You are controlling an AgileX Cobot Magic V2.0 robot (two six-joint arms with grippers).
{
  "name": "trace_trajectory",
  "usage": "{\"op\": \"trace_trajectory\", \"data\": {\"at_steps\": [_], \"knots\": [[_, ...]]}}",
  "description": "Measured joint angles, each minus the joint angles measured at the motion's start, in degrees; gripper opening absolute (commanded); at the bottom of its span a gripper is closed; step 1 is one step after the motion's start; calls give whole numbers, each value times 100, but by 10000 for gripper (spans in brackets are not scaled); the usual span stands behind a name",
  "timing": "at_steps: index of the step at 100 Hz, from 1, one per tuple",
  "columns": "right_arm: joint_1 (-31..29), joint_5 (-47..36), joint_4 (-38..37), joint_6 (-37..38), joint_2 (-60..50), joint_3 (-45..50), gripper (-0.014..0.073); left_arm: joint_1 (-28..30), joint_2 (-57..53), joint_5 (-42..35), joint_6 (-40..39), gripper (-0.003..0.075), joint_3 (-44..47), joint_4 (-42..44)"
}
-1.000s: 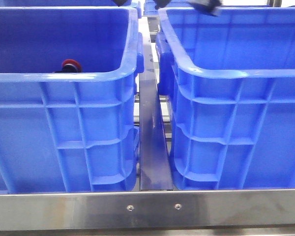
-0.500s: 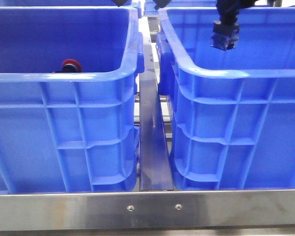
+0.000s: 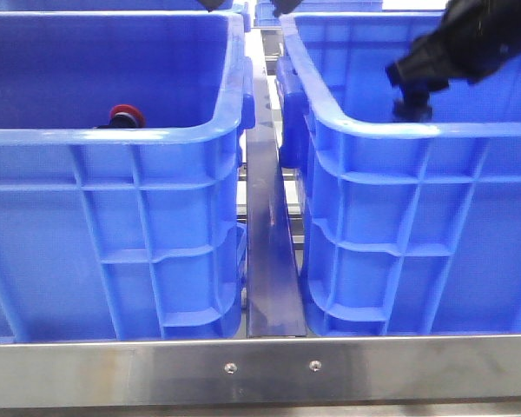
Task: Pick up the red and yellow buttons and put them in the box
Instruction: 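Lower the yellow button into the empty crate with the right gripper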
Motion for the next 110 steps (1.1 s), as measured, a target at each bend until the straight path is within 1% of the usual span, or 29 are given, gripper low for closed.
{"op": "trace_trajectory", "data": {"at_steps": [16, 40, 51, 55, 60, 73, 74, 76, 79, 86, 100, 110], "knots": [[-121, -139, 0, -11, 234, 0, 110, 0, 0, 0, 0, 620, 0, 0], [-159, -762, 0, -11, 539, 0, 110, 0, 0, 0, 0, 620, 0, 0], [-159, -797, 0, -11, 551, -10, 120, 0, 0, 0, 0, 620, 0, 0], [-159, -797, 0, -11, 551, -10, 150, 0, 0, 0, 0, 620, 0, 0], [-159, -787, 0, -11, 551, -10, 219, 0, 0, 0, 0, 620, 0, 0], [-159, -723, 0, -11, 551, -10, 494, 0, 0, 0, 0, 620, 0, 0], [-159, -711, 0, -11, 551, -10, 494, 0, 0, 0, 0, 620, 0, 0], [-159, -673, 0, -11, 551, -10, 533, 0, 0, 0, 0, 620, 0, 0], [-159, -606, 0, -11, 551, -10, 563, 0, 0, 0, 0, 620, 0, 0], [-159, -444, 0, -11, 551, -10, 596, 0, 0, 0, 0, 620, 0, 0], [-159, -159, 0, -11, 494, -10, 594, 0, 0, 0, 0, 620, 0, 0], [-169, 23, 0, -11, 264, -10, 594, 0, 0, -35, 0, 620, 0, 0]]}}
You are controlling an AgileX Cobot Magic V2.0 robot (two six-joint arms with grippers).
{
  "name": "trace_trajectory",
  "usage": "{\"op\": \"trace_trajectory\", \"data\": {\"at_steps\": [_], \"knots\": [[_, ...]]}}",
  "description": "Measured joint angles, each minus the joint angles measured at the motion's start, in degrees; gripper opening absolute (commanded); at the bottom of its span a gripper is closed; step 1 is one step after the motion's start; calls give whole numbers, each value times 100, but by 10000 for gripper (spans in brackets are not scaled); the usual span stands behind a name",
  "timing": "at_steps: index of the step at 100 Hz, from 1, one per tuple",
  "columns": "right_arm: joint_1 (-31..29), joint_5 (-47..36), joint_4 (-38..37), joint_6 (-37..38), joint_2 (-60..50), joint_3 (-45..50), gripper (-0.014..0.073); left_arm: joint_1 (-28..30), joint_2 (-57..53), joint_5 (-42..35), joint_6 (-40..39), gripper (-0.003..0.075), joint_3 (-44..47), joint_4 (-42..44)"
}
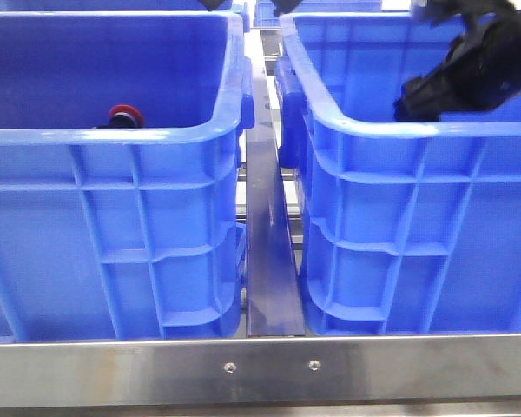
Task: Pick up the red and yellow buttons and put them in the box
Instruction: 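Lower the yellow button into the empty crate with the right gripper, then reach the left gripper into the button crate and grasp a red-capped button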
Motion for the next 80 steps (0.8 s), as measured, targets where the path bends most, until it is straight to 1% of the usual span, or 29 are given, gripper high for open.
{"op": "trace_trajectory", "data": {"at_steps": [12, 23, 30, 41, 47, 59, 68, 80], "knots": [[0, 303, 0, 0, -388, 0, 594, 60, 0, -10, -12, 620, 0, 0], [0, 724, 0, 0, -844, 0, 594, 318, 0, -10, -298, 620, 0, 16], [0, 1046, 0, 46, -1164, 0, 594, 525, 0, -10, -670, 620, 0, 207], [0, 1454, 0, 174, -1656, 0, 594, 797, 0, -10, -1512, 620, 0, 887], [0, 1613, 0, 296, -1948, 0, 594, 897, 0, -10, -1988, 620, 0, 1299], [0, 1898, 0, 606, -2471, 0, 594, 1024, 13, -37, -2842, 620, 0, 1862], [0, 2188, 0, 822, -2838, 0, 594, 1102, 132, -36, -3326, 620, -3, 2107], [0, 2583, 0, 936, -3229, 0, 594, 1242, 439, -47, -3666, 620, -3, 2171]]}}
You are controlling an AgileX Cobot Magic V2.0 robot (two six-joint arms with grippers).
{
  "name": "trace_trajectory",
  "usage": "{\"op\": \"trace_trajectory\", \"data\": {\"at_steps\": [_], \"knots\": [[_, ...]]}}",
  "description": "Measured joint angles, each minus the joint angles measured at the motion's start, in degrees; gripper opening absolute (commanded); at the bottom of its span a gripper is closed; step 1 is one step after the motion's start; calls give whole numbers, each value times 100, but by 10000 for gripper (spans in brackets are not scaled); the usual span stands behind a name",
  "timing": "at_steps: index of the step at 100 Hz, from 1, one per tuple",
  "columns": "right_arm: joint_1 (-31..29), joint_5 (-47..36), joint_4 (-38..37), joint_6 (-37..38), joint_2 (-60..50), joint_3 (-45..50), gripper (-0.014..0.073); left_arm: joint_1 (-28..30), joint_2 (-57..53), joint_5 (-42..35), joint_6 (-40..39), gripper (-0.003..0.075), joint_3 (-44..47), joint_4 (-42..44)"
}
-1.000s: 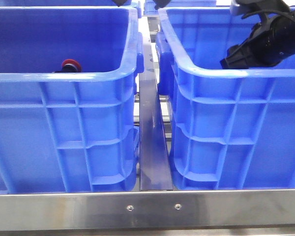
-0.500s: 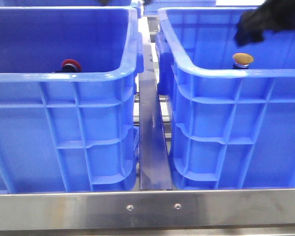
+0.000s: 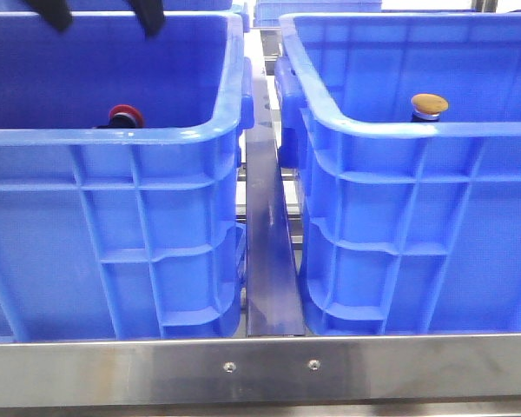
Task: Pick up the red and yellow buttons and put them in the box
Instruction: 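Reach the left gripper into the button crate and grasp a red-capped button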
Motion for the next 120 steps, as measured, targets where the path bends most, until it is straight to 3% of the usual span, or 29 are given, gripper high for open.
{"op": "trace_trajectory", "data": {"at_steps": [36, 65, 120], "knots": [[0, 457, 0, 45, -432, 0, 594, 475, 883, -199, -189, 620, 0, -19], [0, 485, 0, 45, -432, 0, 594, 550, 1155, -775, -189, 620, 0, -34], [0, 497, 0, 45, -432, 0, 594, 614, 1547, -1057, -189, 620, 0, -127]]}}
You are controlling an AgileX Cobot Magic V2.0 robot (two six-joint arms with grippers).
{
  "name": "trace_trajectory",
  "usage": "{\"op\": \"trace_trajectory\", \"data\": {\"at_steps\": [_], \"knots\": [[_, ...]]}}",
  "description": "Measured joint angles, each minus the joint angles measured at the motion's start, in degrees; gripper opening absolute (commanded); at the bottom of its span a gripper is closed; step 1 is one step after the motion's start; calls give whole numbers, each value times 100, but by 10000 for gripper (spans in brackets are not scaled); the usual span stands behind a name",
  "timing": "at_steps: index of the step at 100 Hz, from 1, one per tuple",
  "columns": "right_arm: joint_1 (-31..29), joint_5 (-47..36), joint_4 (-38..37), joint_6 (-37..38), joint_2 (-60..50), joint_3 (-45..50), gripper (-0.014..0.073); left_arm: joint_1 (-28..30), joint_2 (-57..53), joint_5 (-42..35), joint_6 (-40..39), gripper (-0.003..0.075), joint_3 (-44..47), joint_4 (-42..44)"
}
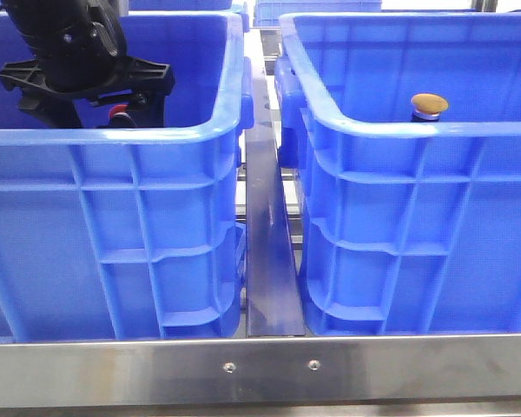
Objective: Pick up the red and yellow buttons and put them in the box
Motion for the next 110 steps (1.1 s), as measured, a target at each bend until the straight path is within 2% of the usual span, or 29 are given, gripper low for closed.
{"op": "trace_trajectory", "data": {"at_steps": [14, 20, 27, 39, 46, 51, 86, 110], "knots": [[0, 0, 0, 0, 0, 0, 594, 0, 47, -35, 0, 616, 0, -9], [0, 0, 0, 0, 0, 0, 594, 0, 47, -61, 0, 575, 0, -9], [0, 0, 0, 0, 0, 0, 592, 0, 47, -62, 0, 467, 0, -9], [0, 0, 0, 0, 0, 0, 592, 0, 59, -72, 0, 234, 0, -9], [0, 0, 0, 0, 0, 0, 592, 0, 59, -72, 0, 137, 0, -9], [0, 0, 0, 0, 0, 0, 592, 0, 59, -72, 0, 98, 0, -9], [0, -34, 0, 0, 0, 0, 592, 0, -111, 4, 0, 89, 13, -9], [0, -73, 134, 0, -67, 0, 592, -331, -1276, -98, 189, 89, 654, -13]]}}
